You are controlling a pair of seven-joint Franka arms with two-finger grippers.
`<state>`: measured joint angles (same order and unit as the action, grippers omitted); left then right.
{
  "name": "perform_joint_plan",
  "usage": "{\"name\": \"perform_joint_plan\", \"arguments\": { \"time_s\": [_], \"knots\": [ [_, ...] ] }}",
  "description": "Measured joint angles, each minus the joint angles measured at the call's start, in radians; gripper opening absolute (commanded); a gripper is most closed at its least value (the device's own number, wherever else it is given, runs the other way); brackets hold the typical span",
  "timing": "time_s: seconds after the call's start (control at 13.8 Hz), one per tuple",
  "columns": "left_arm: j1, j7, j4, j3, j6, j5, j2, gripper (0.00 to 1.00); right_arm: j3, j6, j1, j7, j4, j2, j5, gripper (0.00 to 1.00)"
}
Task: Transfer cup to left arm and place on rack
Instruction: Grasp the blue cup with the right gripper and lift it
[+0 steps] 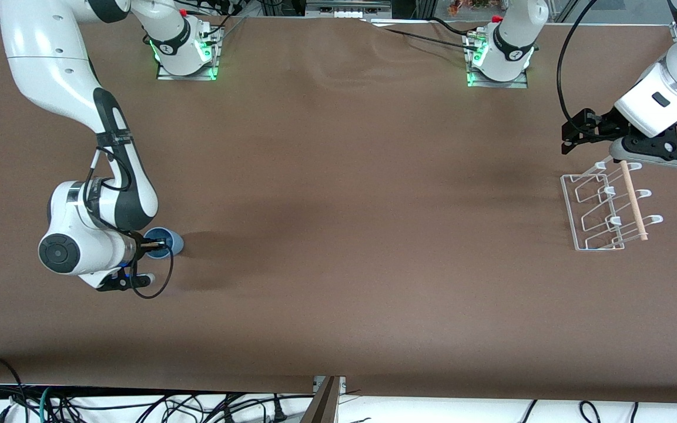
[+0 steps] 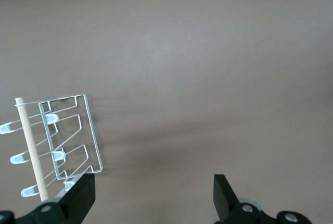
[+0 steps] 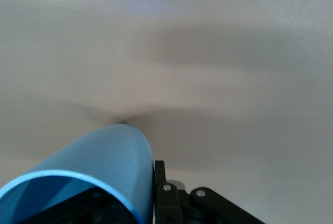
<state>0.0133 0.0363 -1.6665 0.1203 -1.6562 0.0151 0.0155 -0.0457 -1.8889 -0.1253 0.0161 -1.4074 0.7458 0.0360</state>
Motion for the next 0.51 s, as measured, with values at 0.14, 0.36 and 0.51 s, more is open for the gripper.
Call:
{"name": "perform_joint_plan", "arguments": {
  "time_s": [0.14,0.36,0.51],
  "knots": [
    [0.000,0.000,0.000,0.000,0.000,0.000,0.000,1.00,0.039,0.022,-0.014,0.112,0.004,-0.031,0.095,0.00],
    [0.000,0.000,0.000,0.000,0.000,0.000,0.000,1.00,0.130,0.027,-0.027,0.293,0.024,-0.062,0.295,0.00],
    [0.000,0.000,0.000,0.000,0.000,0.000,-0.001,1.00,0.187,0.030,-0.031,0.392,0.051,-0.069,0.499,0.00]
  ]
}}
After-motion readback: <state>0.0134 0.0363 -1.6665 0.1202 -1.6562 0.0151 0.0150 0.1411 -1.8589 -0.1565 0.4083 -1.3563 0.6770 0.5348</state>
